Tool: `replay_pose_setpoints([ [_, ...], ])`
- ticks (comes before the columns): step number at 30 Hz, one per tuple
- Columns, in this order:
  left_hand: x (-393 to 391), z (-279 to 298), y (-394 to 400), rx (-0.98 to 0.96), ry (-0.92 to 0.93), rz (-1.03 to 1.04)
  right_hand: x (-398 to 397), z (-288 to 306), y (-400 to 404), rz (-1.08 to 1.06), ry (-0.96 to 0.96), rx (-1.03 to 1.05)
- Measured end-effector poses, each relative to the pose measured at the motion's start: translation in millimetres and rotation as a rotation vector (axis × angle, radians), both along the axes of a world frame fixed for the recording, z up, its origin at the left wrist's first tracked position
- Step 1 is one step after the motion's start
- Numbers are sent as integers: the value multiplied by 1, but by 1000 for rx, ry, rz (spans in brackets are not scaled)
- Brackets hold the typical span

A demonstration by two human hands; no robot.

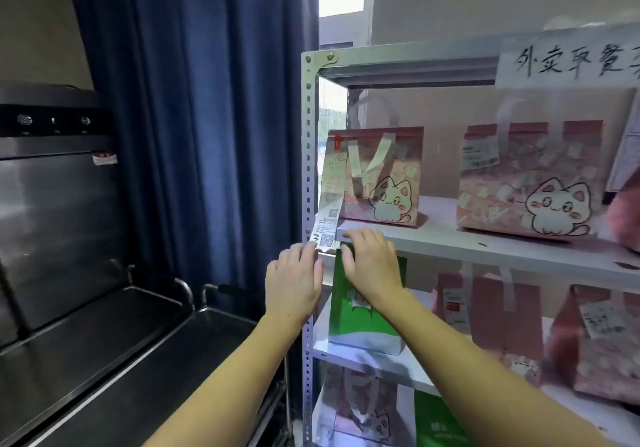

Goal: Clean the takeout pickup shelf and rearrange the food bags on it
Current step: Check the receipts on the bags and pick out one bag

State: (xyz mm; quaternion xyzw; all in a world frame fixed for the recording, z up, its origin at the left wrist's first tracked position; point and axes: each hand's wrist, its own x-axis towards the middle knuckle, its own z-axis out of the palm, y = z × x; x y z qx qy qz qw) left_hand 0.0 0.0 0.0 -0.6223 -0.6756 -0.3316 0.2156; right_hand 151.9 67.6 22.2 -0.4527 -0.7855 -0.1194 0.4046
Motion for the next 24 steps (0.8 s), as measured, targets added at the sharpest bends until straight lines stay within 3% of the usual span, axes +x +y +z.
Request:
replay_pose_setpoints([
  [8,-20,2,55,-49,-643,-128,-33,26,43,-71,103,-144],
  [16,-35,4,91,-98,-964,-212,-51,27,78,-189,116,-226],
  [24,-39,-3,104,-61,-1181,-370,-54,19,95,-112,340,-293],
])
